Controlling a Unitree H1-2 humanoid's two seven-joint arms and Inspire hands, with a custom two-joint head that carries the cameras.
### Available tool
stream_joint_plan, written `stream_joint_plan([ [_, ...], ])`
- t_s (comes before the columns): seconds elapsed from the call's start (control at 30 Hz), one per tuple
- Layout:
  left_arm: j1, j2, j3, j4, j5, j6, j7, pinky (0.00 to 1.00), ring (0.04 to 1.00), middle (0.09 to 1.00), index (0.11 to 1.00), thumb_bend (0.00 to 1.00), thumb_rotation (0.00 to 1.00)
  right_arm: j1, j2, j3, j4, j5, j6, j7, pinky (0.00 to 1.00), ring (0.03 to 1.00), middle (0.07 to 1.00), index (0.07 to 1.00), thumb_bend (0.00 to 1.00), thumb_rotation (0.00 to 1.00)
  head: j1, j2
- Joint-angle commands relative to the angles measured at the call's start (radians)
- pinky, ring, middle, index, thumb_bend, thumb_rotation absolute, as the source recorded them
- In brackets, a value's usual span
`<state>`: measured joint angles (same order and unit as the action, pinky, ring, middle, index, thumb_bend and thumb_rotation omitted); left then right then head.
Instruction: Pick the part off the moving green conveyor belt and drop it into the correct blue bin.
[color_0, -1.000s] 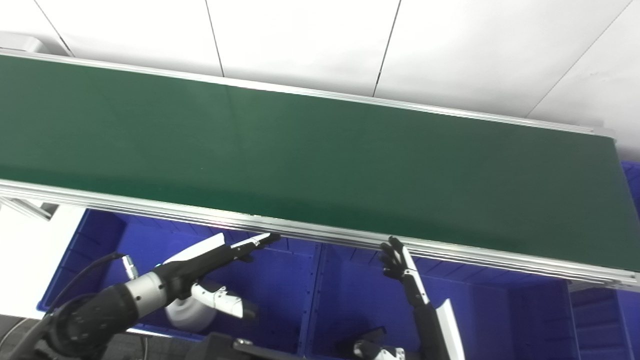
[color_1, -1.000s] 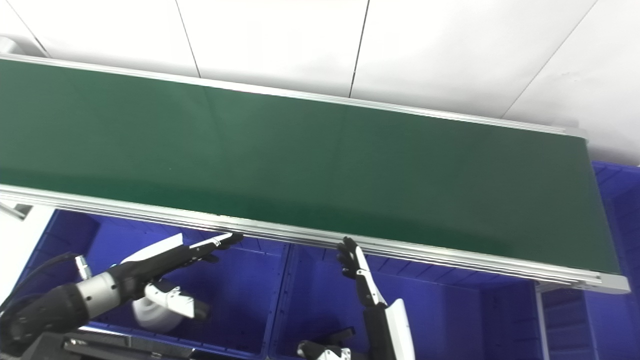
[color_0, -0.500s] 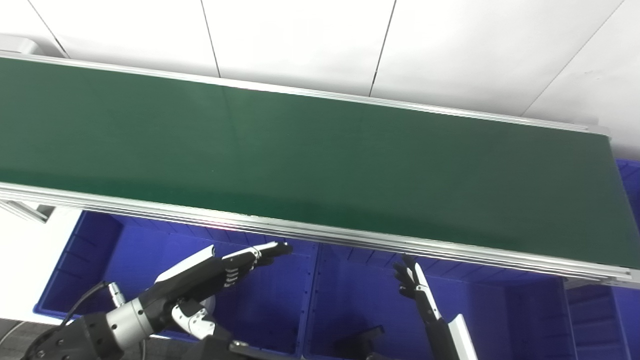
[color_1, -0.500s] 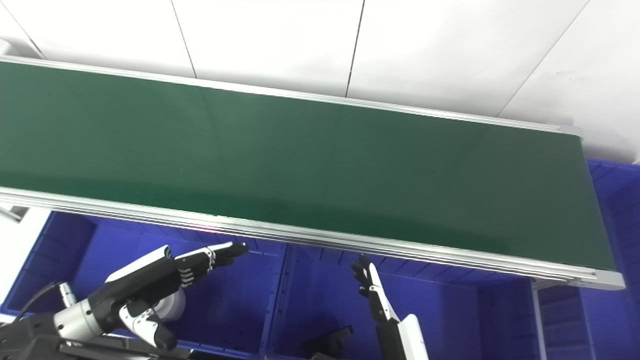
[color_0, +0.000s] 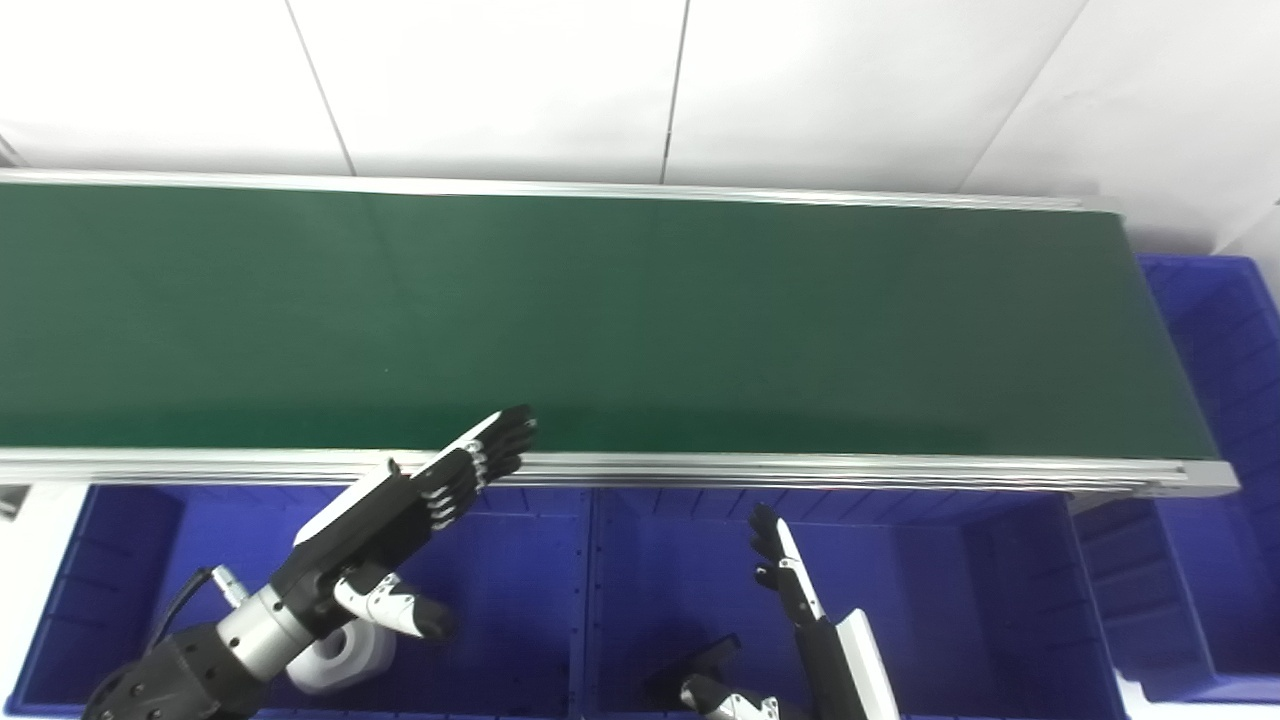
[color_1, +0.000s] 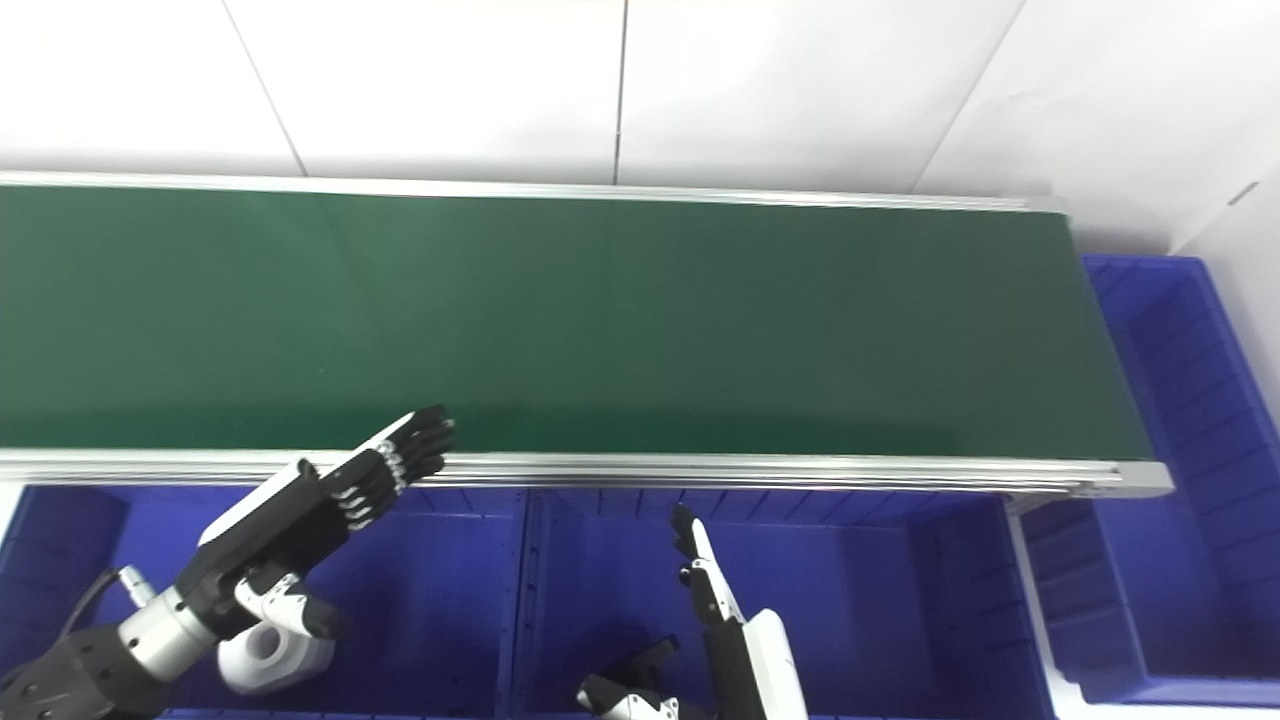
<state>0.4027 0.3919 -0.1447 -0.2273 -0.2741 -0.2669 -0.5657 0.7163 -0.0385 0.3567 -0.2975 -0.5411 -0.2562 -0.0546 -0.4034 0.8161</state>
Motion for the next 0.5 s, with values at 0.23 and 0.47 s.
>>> stream_joint_plan([
  [0.23,-0.008,0.038,0.004,0.01,-0.044,-0.033,-0.036,1.0,1.0,1.0,1.0,0.96,0.51,-0.009,0.054,0.025,0.0,-0.031,0.008,-0.022,0.82,0.917,0.967,1.0,0.86,0.76,-0.056,-0.003],
  [0.47,0.04,0.037,0.007,-0.037,0.013,0.004,-0.002,1.0,1.0,1.0,1.0,0.97,0.53,-0.038,0.037,0.027,0.0,-0.003,0.005,0.004,0.74,0.917,0.981,1.0,0.84,0.76,0.066,0.006],
])
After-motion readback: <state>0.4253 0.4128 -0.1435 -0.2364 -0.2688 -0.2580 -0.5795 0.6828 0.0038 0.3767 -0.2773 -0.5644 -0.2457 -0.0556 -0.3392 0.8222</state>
